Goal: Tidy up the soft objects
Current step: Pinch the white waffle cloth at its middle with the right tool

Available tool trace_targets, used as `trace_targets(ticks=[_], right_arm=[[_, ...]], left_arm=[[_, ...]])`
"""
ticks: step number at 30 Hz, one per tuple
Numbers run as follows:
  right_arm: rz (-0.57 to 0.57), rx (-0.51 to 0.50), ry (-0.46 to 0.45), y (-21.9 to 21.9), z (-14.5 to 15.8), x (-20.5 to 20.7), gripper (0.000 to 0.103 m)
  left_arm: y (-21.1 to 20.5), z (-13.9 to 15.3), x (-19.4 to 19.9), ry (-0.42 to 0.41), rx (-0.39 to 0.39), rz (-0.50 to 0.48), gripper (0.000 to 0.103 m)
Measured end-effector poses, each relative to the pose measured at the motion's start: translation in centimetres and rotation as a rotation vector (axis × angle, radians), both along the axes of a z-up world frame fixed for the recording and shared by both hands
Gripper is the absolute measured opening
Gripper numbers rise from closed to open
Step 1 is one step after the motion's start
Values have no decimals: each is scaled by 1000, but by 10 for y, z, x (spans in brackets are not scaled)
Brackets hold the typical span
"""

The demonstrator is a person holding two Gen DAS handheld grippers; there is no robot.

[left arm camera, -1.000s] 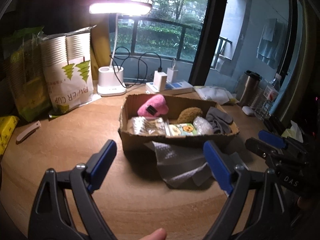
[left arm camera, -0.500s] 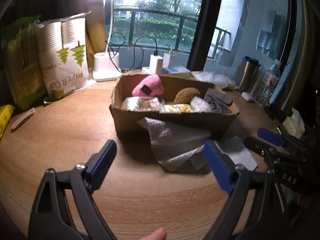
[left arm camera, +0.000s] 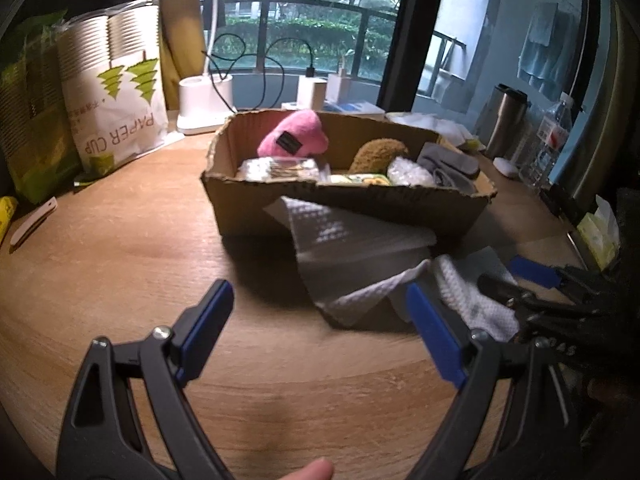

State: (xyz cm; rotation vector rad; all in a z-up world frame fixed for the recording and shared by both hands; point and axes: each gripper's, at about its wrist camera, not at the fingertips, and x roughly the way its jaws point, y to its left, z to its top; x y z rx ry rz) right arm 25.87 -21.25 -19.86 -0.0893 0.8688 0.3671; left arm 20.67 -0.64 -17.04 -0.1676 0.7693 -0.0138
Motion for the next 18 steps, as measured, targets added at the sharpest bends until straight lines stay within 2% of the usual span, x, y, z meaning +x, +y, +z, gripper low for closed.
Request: trace_targets(ticks=[3, 11, 13, 15, 16, 17, 18], right_arm=[[4, -29, 58, 0, -14, 6, 64], [63, -65, 30, 0, -19, 6, 63], [61, -67, 25, -4, -18, 7, 55], [38, -53, 28, -14, -18, 11, 37], [31, -41, 32, -20, -19, 14, 25], [32, -32, 34, -24, -19, 16, 20], [33, -29, 34, -28, -19, 17, 19]], left_arm=[[-7, -1, 5, 6, 10, -14, 90], [-28, -4, 25, 31, 48, -43, 90], [-34, -4, 32, 39, 62, -51, 90], [-41, -7, 38, 51, 76, -56, 90], [-43, -8, 41, 56, 83, -57, 90], [-46, -10, 44, 62, 90, -58, 90], [-48, -11, 47, 68, 98, -60, 90]])
